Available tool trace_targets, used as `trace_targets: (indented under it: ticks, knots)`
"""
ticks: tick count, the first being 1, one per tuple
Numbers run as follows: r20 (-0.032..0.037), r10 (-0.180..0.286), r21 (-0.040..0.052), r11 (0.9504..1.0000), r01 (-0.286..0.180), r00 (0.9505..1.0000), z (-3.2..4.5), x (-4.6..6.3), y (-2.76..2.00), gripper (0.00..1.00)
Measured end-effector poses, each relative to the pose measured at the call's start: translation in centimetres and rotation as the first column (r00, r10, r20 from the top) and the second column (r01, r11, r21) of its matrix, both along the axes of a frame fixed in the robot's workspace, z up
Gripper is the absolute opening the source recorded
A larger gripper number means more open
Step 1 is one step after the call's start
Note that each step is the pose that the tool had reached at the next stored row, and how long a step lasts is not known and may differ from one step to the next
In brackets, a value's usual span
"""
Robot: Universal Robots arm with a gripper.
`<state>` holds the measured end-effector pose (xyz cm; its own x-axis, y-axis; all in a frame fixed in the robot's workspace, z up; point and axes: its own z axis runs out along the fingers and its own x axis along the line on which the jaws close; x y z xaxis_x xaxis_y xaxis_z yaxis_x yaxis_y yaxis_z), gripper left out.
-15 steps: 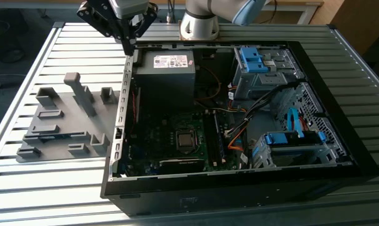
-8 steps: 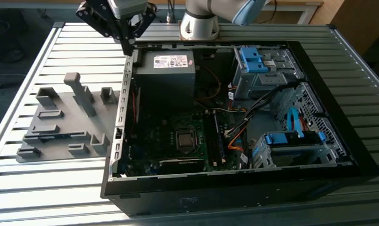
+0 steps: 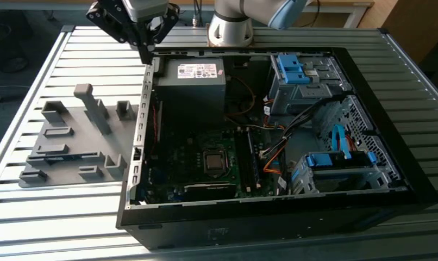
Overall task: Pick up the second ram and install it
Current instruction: 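Reach for the second ram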
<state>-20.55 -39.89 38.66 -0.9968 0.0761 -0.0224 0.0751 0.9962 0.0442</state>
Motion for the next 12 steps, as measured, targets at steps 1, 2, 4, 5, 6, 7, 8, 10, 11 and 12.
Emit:
trace_targets:
  ticks: [1, 2, 4, 5, 6, 7, 8, 10, 11, 12]
  knots:
    - [0.0000, 0.000, 0.0000, 1.0000, 0.000, 1.0000, 0.00, -0.03, 0.00, 0.11]
    - [0.0000, 0.000, 0.0000, 1.0000, 0.000, 1.0000, -0.01, -0.05, 0.00, 0.11]
    - [0.0000, 0.000, 0.0000, 1.0000, 0.000, 1.0000, -0.01, -0.10, 0.00, 0.11]
    - [-0.0001, 0.000, 0.0000, 1.0000, 0.000, 1.0000, -0.01, -0.13, 0.00, 0.11]
    - [-0.0001, 0.000, -0.0001, 1.0000, 0.000, 1.0000, -0.01, -0.15, 0.00, 0.11]
    - [0.0000, 0.000, 0.0000, 1.0000, 0.000, 1.0000, -0.02, -0.18, 0.00, 0.11]
    - [0.0000, 0.000, 0.0000, 1.0000, 0.000, 1.0000, -0.03, -0.20, 0.00, 0.11]
    - [0.0000, 0.000, 0.0000, 1.0000, 0.000, 1.0000, -0.03, -0.24, 0.00, 0.11]
    - [0.0000, 0.000, 0.0000, 1.0000, 0.000, 1.0000, -0.03, -0.27, 0.00, 0.11]
    - [0.0000, 0.000, 0.0000, 1.0000, 0.000, 1.0000, -0.03, -0.29, 0.00, 0.11]
